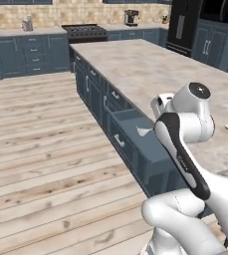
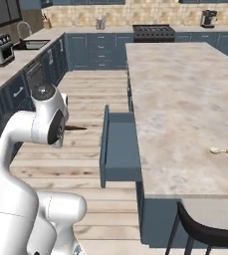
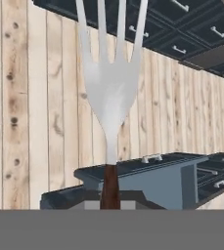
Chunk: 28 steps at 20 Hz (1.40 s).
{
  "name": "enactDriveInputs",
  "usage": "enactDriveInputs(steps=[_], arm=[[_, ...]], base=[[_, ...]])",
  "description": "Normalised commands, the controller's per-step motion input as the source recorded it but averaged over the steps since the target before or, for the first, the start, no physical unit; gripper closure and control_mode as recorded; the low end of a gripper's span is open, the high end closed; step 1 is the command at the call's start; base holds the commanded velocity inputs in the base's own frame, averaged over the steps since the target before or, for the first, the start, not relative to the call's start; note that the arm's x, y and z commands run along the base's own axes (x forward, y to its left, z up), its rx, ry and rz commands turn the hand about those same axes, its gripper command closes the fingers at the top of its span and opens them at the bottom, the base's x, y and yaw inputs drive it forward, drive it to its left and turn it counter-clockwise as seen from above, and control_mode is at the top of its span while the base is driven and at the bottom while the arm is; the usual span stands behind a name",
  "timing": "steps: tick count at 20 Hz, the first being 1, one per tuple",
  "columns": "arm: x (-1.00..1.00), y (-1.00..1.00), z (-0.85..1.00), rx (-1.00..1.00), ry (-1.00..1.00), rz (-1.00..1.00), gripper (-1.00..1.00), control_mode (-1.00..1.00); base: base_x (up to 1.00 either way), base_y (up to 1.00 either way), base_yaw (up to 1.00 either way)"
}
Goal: Pick up the metallic utensils from the counter and place them in the open drawer. Make sure not to pick up any wooden utensils.
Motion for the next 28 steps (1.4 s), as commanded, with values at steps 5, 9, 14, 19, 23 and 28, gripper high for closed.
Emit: enactDriveInputs(steps=[5,9,14,19,23,28], arm=[[0.00,0.00,0.00,0.00,0.00,0.00,1.00,1.00],[0.00,0.00,0.00,0.00,0.00,0.00,1.00,1.00],[0.00,0.00,0.00,0.00,0.00,0.00,1.00,1.00],[0.00,0.00,0.00,0.00,0.00,0.00,1.00,1.00],[0.00,0.00,0.00,0.00,0.00,0.00,1.00,1.00],[0.36,0.00,-0.04,0.00,0.08,0.00,1.00,-1.00]], base=[[0.43,-0.10,-0.17],[0.41,-0.09,-0.04],[0.40,-0.25,0.00],[0.23,-0.24,0.00],[0.37,-0.01,0.00],[0.00,0.00,0.00]])
